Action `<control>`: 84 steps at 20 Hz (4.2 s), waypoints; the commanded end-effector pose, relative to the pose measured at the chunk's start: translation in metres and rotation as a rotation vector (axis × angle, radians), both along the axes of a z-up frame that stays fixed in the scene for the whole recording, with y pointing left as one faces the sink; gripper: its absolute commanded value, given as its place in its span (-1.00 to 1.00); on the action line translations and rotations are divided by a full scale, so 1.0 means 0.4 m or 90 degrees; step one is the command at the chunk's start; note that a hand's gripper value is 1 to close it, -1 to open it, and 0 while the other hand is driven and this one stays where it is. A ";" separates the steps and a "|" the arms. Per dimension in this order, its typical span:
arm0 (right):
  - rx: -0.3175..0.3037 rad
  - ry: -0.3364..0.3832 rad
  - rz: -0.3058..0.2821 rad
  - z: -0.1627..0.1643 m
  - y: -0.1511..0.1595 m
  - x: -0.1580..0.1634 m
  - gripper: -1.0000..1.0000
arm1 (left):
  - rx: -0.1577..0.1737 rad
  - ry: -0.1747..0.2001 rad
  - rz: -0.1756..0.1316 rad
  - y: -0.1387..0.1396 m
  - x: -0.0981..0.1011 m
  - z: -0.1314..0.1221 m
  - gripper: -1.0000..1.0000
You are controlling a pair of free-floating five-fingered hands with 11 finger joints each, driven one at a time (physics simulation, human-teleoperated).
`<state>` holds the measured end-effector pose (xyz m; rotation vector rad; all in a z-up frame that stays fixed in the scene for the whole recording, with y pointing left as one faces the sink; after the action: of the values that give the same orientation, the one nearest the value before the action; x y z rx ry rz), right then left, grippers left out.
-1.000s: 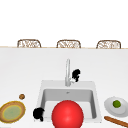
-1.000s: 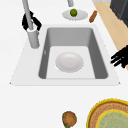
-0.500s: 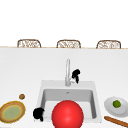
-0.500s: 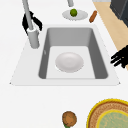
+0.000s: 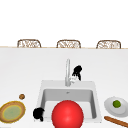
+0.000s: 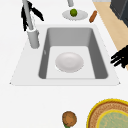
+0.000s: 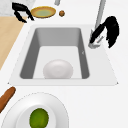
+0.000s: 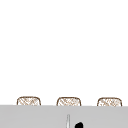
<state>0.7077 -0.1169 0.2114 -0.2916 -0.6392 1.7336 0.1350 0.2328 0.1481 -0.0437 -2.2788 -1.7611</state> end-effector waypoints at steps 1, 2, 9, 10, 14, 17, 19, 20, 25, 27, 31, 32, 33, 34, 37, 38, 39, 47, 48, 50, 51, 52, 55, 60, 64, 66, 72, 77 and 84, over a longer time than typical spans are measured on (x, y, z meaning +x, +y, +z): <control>-0.023 0.000 -0.009 0.034 -0.010 -0.017 -1.00 | 0.000 0.000 0.000 0.000 0.000 0.000 0.00; -0.020 -0.001 -0.017 0.027 -0.017 -0.031 -1.00 | 0.000 0.000 0.000 0.000 0.000 0.000 0.00; -0.009 -0.026 -0.044 0.050 -0.058 -0.070 -1.00 | 0.000 0.000 0.000 0.000 0.000 0.000 0.00; -0.004 -0.027 -0.044 0.067 -0.067 -0.066 -1.00 | 0.000 0.000 0.000 0.000 0.000 0.000 0.00; -0.021 -0.039 -0.037 0.121 -0.086 -0.074 -1.00 | 0.000 0.000 0.000 0.000 0.000 0.000 0.00; -0.031 -0.059 -0.029 0.137 -0.117 -0.102 -1.00 | 0.000 0.000 0.000 0.000 0.000 0.000 0.00; -0.034 -0.060 -0.032 0.129 -0.130 -0.121 -1.00 | 0.000 0.000 0.000 0.000 0.000 0.000 0.00; -0.037 -0.062 -0.032 0.129 -0.136 -0.134 -1.00 | 0.000 0.000 0.000 0.000 0.000 0.000 0.00; -0.048 -0.073 -0.034 0.134 -0.169 -0.185 -1.00 | 0.000 0.000 0.000 0.000 0.000 0.000 0.00; -0.053 -0.072 -0.035 0.135 -0.177 -0.199 -1.00 | 0.000 0.000 0.000 0.000 0.000 0.000 0.00; -0.060 -0.072 -0.035 0.135 -0.211 -0.254 -1.00 | 0.000 0.000 0.000 0.000 0.000 0.000 0.00; -0.061 -0.076 -0.033 0.135 -0.219 -0.269 -1.00 | 0.000 0.000 0.000 0.000 0.000 0.000 0.00; -0.061 -0.080 -0.031 0.135 -0.227 -0.285 -1.00 | 0.000 0.000 0.000 0.000 0.000 0.000 0.00; -0.065 -0.084 -0.029 0.133 -0.232 -0.302 -1.00 | 0.000 0.000 0.000 0.000 0.000 0.000 0.00; -0.076 -0.101 -0.022 0.101 -0.257 -0.353 -1.00 | 0.000 0.000 0.000 0.000 0.000 0.000 0.00; -0.070 -0.116 -0.015 0.087 -0.269 -0.366 -1.00 | 0.000 0.000 0.000 0.000 0.000 0.000 0.00; -0.067 -0.130 -0.008 0.074 -0.280 -0.385 -1.00 | 0.000 0.000 0.000 0.000 0.000 0.000 0.00; -0.073 -0.099 0.000 0.042 -0.299 -0.487 -1.00 | 0.000 0.000 0.000 0.000 0.000 0.000 0.00; -0.074 -0.102 -0.001 0.040 -0.307 -0.511 -1.00 | 0.000 0.000 0.000 0.000 0.000 0.000 0.00; -0.072 -0.103 -0.001 0.034 -0.323 -0.548 -1.00 | 0.000 0.000 0.000 0.000 0.000 0.000 0.00; -0.065 -0.097 -0.003 0.030 -0.324 -0.553 -1.00 | 0.000 0.000 0.000 0.000 0.000 0.000 0.00; -0.068 -0.097 -0.001 0.027 -0.325 -0.576 -1.00 | 0.000 0.000 0.000 0.000 0.000 0.000 0.00; -0.065 -0.108 -0.002 0.011 -0.337 -0.641 -1.00 | 0.000 0.000 0.000 0.000 0.000 0.000 0.00; -0.068 -0.110 -0.001 -0.046 -0.378 -0.738 -1.00 | 0.000 0.000 0.000 0.000 0.000 0.000 0.00; -0.067 -0.096 -0.033 -0.060 -0.410 -0.774 -1.00 | 0.000 0.000 0.000 0.000 0.000 0.000 0.00; -0.067 -0.094 -0.030 -0.071 -0.432 -0.806 -1.00 | 0.000 0.000 0.000 0.000 0.000 0.000 0.00; -0.051 -0.087 -0.035 -0.044 -0.495 -0.872 -1.00 | 0.000 0.000 0.000 0.000 0.000 0.000 0.00; -0.072 -0.071 -0.029 -0.056 -0.524 -0.955 -1.00 | 0.000 0.000 0.000 0.000 0.000 0.000 0.00; -0.099 -0.078 -0.101 -0.092 -0.529 -1.015 -1.00 | 0.000 0.000 0.000 0.000 0.000 0.000 0.00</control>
<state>0.3082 -0.3295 0.1788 -0.5333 -0.5755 1.7326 0.1350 0.2328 0.1481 -0.0437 -2.2788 -1.7611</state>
